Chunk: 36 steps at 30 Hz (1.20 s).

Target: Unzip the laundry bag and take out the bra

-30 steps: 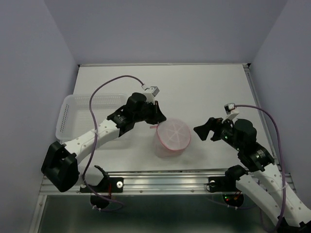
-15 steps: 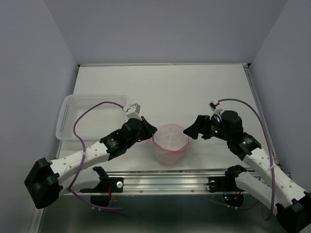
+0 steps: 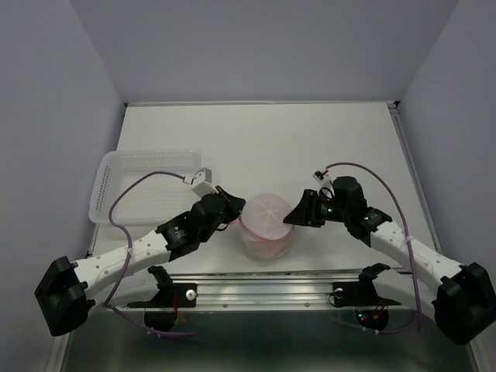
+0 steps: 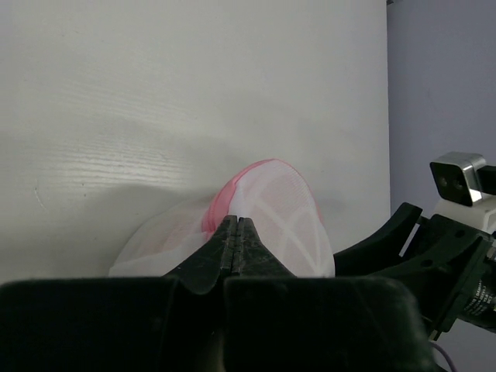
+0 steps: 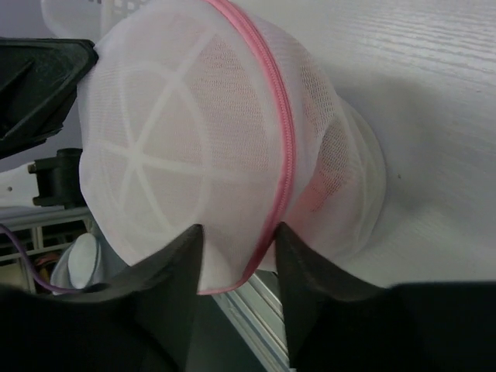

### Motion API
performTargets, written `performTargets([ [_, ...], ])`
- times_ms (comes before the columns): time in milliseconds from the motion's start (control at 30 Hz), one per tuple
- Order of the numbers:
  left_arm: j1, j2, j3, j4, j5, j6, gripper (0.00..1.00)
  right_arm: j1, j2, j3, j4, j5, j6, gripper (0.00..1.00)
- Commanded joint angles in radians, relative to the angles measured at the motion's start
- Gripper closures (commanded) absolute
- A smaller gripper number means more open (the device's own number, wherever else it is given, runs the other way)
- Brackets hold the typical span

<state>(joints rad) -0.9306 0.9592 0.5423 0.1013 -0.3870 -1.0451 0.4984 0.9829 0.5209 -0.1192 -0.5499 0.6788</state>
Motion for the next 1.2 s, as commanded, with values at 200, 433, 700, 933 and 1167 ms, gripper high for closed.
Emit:
performTargets([
  [200,-0.031,-0.048,-0.018,0.031,-0.035,-0.001,1.0,0.006,0.157,0.096,0.162,0.004,-0.057,0.99],
  [433,-0.031,-0.174,-0.028,-0.058,-0.006,0.094,0.16,0.006,0.261,0.247,0.043,0.005,-0.327,0.99],
  [700,0.083,-0.252,-0.021,-0.15,0.069,0.21,0.01,0.006,0.344,0.349,-0.026,-0.024,-0.462,0.99],
  [933,0.255,-0.131,-0.025,-0.054,0.326,0.396,0.01,0.006,0.419,0.387,-0.056,-0.088,-0.533,0.99],
  [1167,0.288,0.009,0.065,0.021,0.533,0.51,0.02,0.006,0.453,0.444,-0.129,-0.104,-0.585,0.99],
])
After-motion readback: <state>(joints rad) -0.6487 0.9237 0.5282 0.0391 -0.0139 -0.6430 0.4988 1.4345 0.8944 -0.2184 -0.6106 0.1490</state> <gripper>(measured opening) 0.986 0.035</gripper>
